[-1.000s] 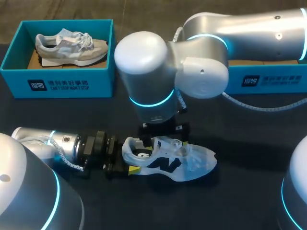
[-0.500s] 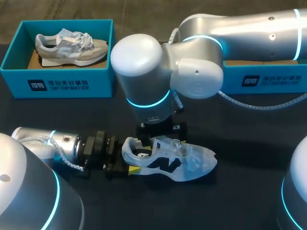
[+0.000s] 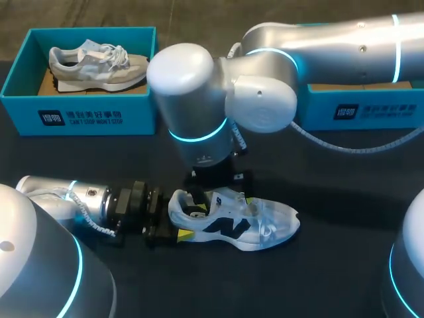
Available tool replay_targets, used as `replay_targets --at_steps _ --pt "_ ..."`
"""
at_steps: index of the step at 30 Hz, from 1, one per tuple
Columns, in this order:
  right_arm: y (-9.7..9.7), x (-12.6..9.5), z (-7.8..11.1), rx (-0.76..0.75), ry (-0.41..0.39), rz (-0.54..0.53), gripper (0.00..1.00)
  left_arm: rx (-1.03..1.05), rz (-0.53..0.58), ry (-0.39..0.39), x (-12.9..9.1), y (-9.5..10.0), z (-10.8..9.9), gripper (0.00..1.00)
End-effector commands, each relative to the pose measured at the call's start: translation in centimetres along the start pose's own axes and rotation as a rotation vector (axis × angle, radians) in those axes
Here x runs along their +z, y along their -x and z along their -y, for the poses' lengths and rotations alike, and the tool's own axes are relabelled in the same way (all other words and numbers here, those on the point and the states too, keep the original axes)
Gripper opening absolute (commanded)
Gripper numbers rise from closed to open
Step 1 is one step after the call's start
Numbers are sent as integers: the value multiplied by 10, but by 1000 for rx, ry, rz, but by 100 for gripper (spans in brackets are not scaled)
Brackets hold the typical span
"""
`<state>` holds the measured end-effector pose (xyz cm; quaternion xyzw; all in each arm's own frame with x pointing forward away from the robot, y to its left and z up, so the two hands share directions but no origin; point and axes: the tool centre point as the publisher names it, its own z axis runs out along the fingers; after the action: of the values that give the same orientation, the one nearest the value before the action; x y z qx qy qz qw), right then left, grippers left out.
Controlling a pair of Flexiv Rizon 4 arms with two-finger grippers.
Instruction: Take the shoe out of the shoebox, open the shoe tongue, remove and reinsert the insole, then place the shoe into the shoebox
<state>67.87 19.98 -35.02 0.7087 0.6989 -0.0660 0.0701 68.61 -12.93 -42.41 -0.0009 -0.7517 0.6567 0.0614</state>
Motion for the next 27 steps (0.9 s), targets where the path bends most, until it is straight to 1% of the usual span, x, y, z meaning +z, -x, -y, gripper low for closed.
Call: replay_targets --at_steps 1,4,5,6,7,10,13,16,17,20,21,25,27 --pt "0 3 4 305 1 13 100 1 4 0 -2 -1 -3 0" --pt "2 5 5 296 -5 11 99 1 4 0 -2 -1 -3 0" --pt "3 5 5 294 -7 11 82 1 4 0 -2 -1 -3 0" --pt "3 5 6 292 -8 12 77 1 4 0 -2 -1 -3 0" --pt "3 4 7 288 -8 15 76 1 4 0 -2 -1 -3 0" --pt "4 2 10 282 -10 21 78 1 4 0 -2 -1 -3 0" --pt "4 0 12 275 -12 28 76 1 4 0 -2 -1 -3 0" --pt "4 0 12 268 -17 30 78 1 4 0 -2 -1 -3 0" --pt "5 1 12 264 -21 27 78 1 4 0 -2 -1 -3 0" --pt "7 -3 14 258 -28 33 70 1 4 0 -2 -1 -3 0" --pt "8 -3 14 257 -28 37 69 1 4 0 -2 -1 -3 0" --pt "14 -8 12 253 -46 58 71 1 4 0 -2 -1 -3 0" --pt "17 -8 12 251 -62 50 72 1 4 0 -2 -1 -3 0"
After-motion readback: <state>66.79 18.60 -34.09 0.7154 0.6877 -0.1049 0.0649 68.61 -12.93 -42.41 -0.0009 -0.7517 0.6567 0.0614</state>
